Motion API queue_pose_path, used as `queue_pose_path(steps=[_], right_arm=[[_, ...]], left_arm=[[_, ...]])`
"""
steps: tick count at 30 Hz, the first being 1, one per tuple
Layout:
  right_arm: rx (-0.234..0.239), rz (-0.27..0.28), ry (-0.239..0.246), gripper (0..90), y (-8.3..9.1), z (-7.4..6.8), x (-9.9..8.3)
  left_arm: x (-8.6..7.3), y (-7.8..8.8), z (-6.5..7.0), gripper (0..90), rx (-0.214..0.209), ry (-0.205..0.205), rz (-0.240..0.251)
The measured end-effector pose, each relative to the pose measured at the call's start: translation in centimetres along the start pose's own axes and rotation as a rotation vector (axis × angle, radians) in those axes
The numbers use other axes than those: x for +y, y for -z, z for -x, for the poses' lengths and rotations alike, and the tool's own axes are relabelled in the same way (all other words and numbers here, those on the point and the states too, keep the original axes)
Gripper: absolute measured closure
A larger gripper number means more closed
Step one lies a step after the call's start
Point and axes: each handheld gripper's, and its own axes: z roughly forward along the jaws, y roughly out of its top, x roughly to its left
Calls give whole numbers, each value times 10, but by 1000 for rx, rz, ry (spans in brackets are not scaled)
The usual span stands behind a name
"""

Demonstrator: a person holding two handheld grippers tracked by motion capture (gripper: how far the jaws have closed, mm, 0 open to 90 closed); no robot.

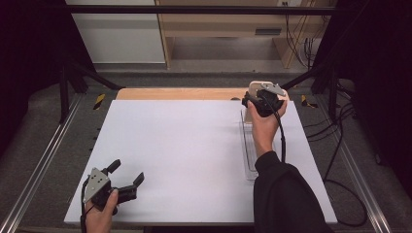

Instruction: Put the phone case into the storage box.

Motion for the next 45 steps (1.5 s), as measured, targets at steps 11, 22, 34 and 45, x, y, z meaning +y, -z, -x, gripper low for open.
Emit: queue_pose_path(steps=[11, 22, 34, 45], right_arm=[[-7, -11, 8, 115, -7, -3, -7], [-41, 2, 28, 115, -12, -7, -13], [-39, 4, -7, 116, -17, -4, -18], [-42, 6, 23, 116, -23, 1, -30]], left_arm=[[0, 0, 0, 30, -5, -1, 0], [0, 0, 0, 29, -10, -1, 0], [0, 1, 0, 30, -11, -1, -3], [0, 0, 0, 29, -11, 1, -1]])
